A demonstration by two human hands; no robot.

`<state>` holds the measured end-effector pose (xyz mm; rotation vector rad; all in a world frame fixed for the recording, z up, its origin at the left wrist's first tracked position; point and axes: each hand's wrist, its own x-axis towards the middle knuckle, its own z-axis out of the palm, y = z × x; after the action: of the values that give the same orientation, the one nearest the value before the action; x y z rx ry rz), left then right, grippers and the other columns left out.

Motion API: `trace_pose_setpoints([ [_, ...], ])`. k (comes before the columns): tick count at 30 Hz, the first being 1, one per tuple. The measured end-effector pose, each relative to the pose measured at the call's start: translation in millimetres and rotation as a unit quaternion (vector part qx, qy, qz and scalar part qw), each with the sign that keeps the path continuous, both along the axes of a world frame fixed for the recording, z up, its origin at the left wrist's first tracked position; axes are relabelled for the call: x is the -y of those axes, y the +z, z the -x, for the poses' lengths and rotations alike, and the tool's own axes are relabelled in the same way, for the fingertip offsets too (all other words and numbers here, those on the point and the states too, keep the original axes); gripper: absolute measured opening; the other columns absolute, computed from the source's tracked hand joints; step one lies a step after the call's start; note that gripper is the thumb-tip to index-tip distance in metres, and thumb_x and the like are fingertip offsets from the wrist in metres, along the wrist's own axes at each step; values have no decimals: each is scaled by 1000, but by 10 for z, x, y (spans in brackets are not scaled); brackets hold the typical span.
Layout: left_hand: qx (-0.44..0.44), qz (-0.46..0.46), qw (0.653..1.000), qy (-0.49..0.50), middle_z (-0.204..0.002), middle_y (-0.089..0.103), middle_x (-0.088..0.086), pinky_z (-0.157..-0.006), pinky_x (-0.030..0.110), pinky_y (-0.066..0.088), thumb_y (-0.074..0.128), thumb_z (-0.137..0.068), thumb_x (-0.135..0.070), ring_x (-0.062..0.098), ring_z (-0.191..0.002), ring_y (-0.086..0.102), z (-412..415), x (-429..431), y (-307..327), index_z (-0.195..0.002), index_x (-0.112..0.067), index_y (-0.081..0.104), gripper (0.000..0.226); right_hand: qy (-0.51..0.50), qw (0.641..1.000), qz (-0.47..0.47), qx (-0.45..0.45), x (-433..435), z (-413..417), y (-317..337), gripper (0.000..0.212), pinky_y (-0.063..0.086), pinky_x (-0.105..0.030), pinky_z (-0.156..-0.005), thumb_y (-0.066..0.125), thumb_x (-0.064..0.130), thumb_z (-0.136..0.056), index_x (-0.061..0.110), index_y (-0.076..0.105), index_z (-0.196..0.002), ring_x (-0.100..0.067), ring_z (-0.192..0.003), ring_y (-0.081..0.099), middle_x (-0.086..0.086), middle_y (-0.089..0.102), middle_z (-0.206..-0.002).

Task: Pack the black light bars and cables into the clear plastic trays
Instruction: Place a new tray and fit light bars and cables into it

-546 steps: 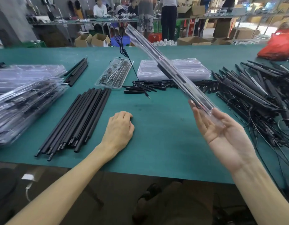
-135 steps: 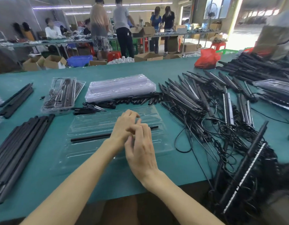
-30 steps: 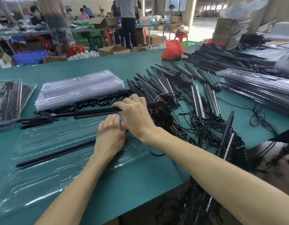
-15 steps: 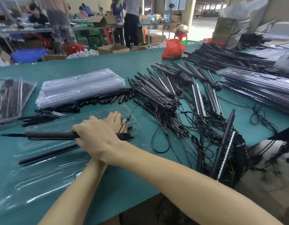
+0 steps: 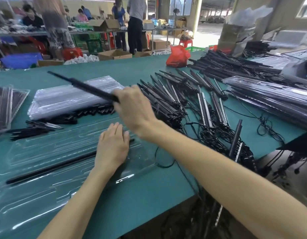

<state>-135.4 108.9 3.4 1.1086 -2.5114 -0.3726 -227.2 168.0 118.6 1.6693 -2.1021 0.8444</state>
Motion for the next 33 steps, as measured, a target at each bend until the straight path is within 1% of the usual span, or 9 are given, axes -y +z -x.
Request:
trace_pose_setpoints([
  [3, 24, 29, 999, -2, -163, 30, 5, -125, 39, 15, 23, -108, -43, 19, -153, 21, 39, 53, -79, -155, -12, 34, 58, -98, 995, 18, -9, -4, 543, 173, 22, 47, -36, -79, 49, 13, -102, 14, 68, -112, -27, -99, 50, -7, 65, -99],
  [8, 28, 44, 999, 2, -164, 30, 1, -124, 37, 13, 23, -107, -45, 17, -153, 20, 53, 60, -127, -156, -15, 33, 58, -224, 972, -61, 28, -2, 1305, 118, 18, 43, -35, -80, 50, 5, -100, 6, 65, -110, -33, -115, 49, -15, 65, -113],
  [10, 25, 49, 998, 3, -163, 31, 1, -123, 37, 14, 24, -107, -45, 16, -152, 21, 65, 59, -125, -155, -15, 34, 57, -229, 966, -87, 87, -7, 1471, 14, 11, 42, -37, -76, 56, 14, -102, 3, 59, -101, -36, -110, 53, -19, 63, -111],
  [13, 26, 52, 998, 11, -163, 30, 0, -123, 36, 13, 23, -107, -45, 15, -152, 20, 66, 74, -139, -156, -16, 34, 58, -198, 956, -96, 197, -8, 1615, -159, 28, 41, -36, -71, 60, 26, -101, 4, 47, -89, -32, -92, 53, -17, 59, -96],
  [16, 39, 51, 998, 9, -164, 30, -1, -124, 36, 13, 21, -107, -46, 15, -153, 20, 71, 89, -142, -156, -16, 33, 59, -178, 959, -103, 194, -17, 1721, -211, 33, 46, -37, -74, 51, 29, -105, 2, 55, -86, -34, -93, 60, -19, 66, -96],
  [19, 43, 55, 997, 9, -163, 30, 0, -124, 38, 15, 21, -107, -47, 16, -153, 21, 80, 103, -151, -156, -16, 34, 59, -221, 958, -94, 159, -102, 1934, -138, 34, 47, -38, -82, 41, 19, -106, -3, 67, -98, -40, -107, 60, -24, 68, -107],
  [24, 49, 60, 997, 9, -163, 31, 1, -124, 38, 16, 20, -106, -47, 17, -152, 21, 74, 97, -150, -155, -15, 34, 60, -339, 926, -81, 149, -491, 2392, -163, 25, 48, -41, -89, 48, 10, -100, -3, 64, -113, -41, -117, 55, -25, 61, -123],
  [31, 53, 60, 997, 8, -163, 32, 2, -124, 39, 16, 21, -107, -45, 17, -152, 22, 74, 87, -139, -155, -13, 35, 59, -315, 896, -193, 246, -931, 2524, -391, 42, 48, -33, -78, 76, 37, -89, 2, 55, -82, -29, -82, 59, -20, 61, -89],
  [33, 50, 60, 997, 6, -162, 33, 3, -124, 39, 17, 22, -107, -45, 18, -152, 23, 73, 82, -135, -154, -13, 36, 59, -303, 899, -208, 240, -925, 2441, -378, 42, 49, -27, -63, 77, 36, -87, 4, 53, -74, -21, -61, 61, -12, 64, -72],
])
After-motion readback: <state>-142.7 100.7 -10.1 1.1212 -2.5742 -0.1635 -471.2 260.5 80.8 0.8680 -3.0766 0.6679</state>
